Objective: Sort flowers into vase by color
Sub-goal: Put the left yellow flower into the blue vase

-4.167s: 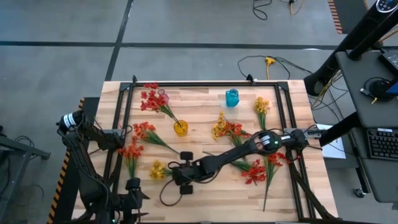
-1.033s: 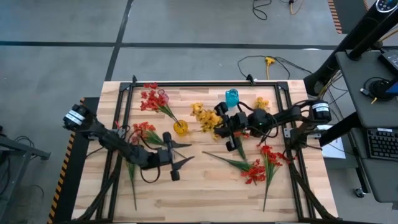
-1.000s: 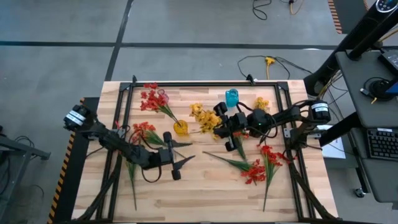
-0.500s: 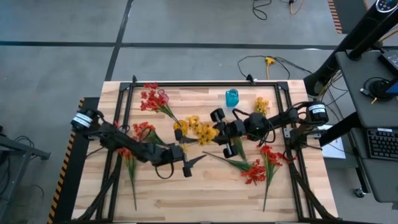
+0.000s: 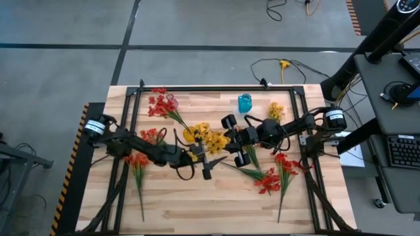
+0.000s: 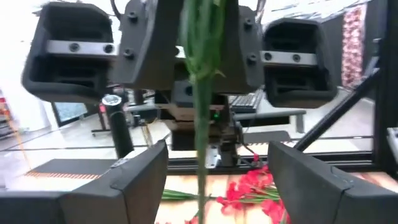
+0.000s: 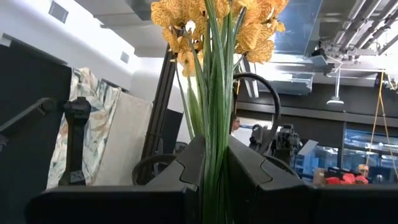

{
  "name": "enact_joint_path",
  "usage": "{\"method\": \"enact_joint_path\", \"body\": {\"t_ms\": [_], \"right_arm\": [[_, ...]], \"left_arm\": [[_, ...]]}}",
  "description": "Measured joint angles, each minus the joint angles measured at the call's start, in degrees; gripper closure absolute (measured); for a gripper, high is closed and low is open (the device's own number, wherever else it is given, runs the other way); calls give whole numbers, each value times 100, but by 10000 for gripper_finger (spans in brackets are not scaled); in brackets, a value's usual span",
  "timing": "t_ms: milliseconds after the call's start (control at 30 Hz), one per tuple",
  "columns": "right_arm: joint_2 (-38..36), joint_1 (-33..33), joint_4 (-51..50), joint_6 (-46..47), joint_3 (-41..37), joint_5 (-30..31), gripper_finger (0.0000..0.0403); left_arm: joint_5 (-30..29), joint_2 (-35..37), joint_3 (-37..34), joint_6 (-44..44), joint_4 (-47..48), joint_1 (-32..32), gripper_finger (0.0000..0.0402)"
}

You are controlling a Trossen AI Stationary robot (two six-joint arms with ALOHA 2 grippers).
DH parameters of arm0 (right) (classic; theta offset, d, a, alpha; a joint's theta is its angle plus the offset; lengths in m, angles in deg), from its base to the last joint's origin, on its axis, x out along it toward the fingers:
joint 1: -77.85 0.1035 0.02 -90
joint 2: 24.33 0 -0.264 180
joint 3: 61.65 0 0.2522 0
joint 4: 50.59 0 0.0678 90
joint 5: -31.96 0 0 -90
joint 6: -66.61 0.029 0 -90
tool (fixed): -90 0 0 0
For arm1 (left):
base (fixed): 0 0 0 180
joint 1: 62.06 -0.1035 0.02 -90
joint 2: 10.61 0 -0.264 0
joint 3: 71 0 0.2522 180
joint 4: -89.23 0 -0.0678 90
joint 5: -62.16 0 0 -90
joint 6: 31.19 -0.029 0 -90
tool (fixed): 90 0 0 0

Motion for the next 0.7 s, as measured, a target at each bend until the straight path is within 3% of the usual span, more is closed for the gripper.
{"method": "enact_joint_path", "body": {"t_ms": [233,533,700], "right_arm": [[0,0,-3,-45,0,1,365],[-11,0,-92,118,0,14,365],[-44,-2,-284,223,-2,23,345]], "left_arm": [[22,-223,190,7,-4,-166,212],[30,-94,117,-14,52,-154,388],[20,-72,91,22,154,-147,395]]}}
